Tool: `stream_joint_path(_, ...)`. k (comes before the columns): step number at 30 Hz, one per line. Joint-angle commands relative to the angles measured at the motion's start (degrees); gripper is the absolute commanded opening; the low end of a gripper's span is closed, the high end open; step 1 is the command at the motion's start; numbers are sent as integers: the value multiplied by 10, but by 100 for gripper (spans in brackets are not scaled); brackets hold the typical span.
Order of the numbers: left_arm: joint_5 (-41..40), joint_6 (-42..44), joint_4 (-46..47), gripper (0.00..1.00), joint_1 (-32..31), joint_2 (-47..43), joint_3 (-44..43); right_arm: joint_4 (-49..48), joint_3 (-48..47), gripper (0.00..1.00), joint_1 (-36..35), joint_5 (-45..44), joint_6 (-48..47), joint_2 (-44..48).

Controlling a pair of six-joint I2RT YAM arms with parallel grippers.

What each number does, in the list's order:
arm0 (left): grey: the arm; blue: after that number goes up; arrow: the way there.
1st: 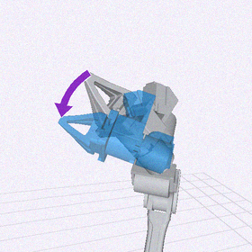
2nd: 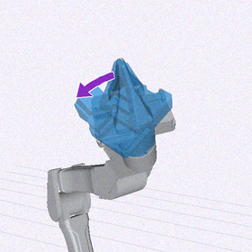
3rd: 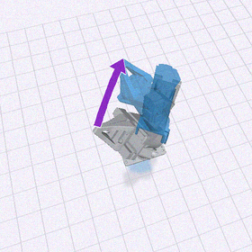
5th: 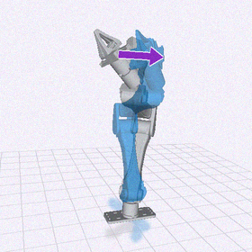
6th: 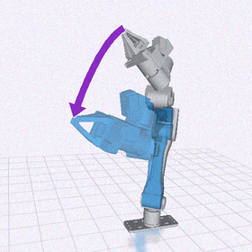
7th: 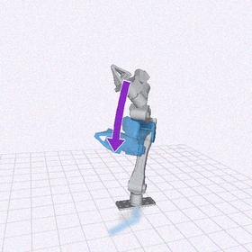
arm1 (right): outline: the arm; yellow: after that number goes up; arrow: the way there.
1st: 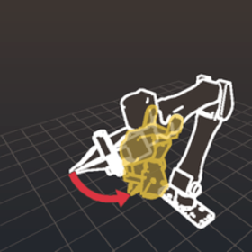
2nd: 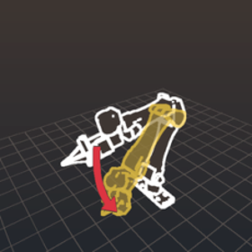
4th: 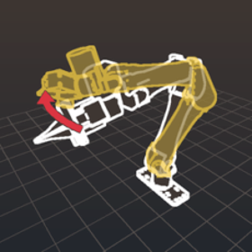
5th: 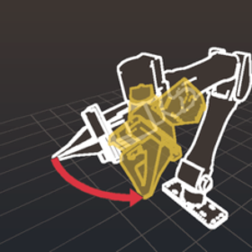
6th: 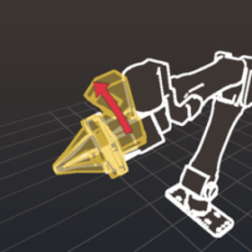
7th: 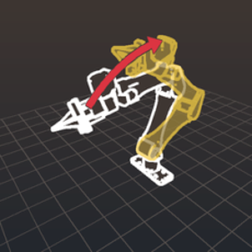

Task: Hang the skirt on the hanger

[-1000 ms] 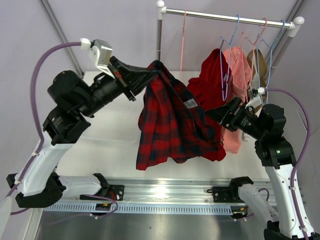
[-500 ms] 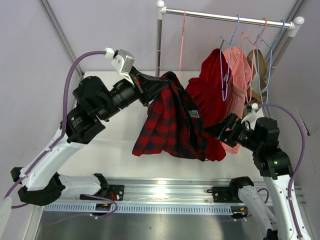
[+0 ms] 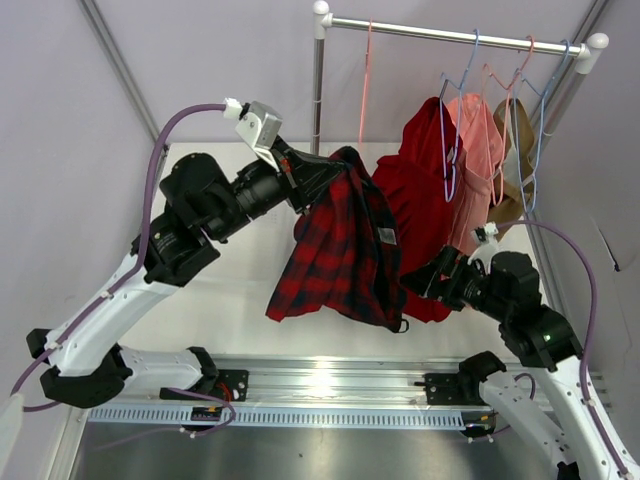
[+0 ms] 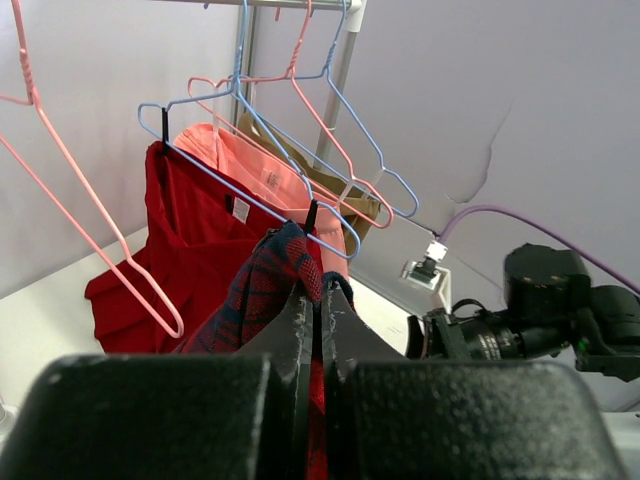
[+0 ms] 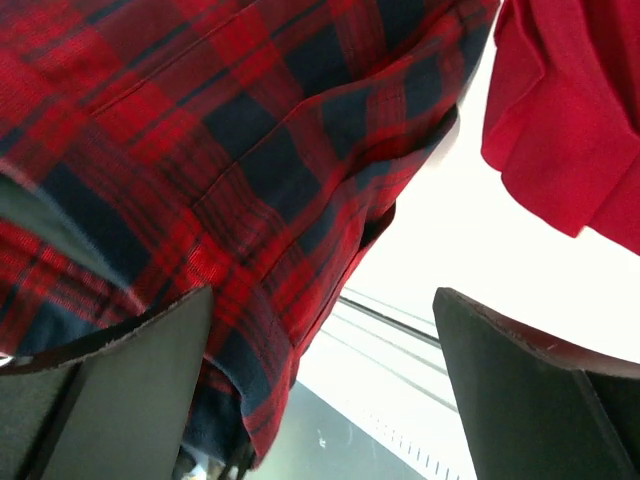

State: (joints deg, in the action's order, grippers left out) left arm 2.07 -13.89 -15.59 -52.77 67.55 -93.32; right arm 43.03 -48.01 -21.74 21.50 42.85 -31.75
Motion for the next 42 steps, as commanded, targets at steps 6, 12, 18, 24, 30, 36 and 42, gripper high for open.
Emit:
stream_joint_path(6, -5, 3, 65, 0, -6, -12, 7, 20, -67, 100, -23, -160, 18, 60)
stream_joint_path(12, 2, -5, 71, 0, -8, -11, 10, -22, -40, 99, -23, -94, 14, 59)
stream_joint_path(18, 4, -7, 72, 0, -9, -9, 13, -29, 3, 99, -27, -86, 7, 37)
stream_joint_path(24, 7, -12, 76, 0, -10, -13, 38, -64, 45, 97, -76, -91, 12, 12)
stream_joint_path(30, -2, -16, 81, 0, -10, -26, 77, -59, 56, 85, -160, -195, 34, -16)
stream_joint_path(36, -44, -28, 80, 0, 4, -62, 162, -2, 25, 29, -199, -303, 47, -31)
stream_joint_path(42, -55, -101, 101, 0, 85, -109, 332, 59, -88, 8, -198, -396, -13, -77)
